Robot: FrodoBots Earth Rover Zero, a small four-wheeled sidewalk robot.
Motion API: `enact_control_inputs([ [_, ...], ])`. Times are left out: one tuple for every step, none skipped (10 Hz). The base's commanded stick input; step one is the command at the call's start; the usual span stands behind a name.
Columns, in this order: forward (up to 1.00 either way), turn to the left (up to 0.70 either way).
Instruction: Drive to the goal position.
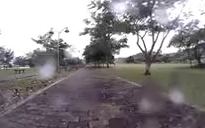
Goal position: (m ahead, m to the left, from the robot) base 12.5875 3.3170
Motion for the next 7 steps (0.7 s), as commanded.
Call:
enact_control_inputs([
  [0.70, 0.00],
  [0.70, 0.00],
  [0.70, 0.00],
  [0.70, 0.00],
  [0.70, 0.00],
  [0.70, 0.00],
  [0.70, 0.00],
])
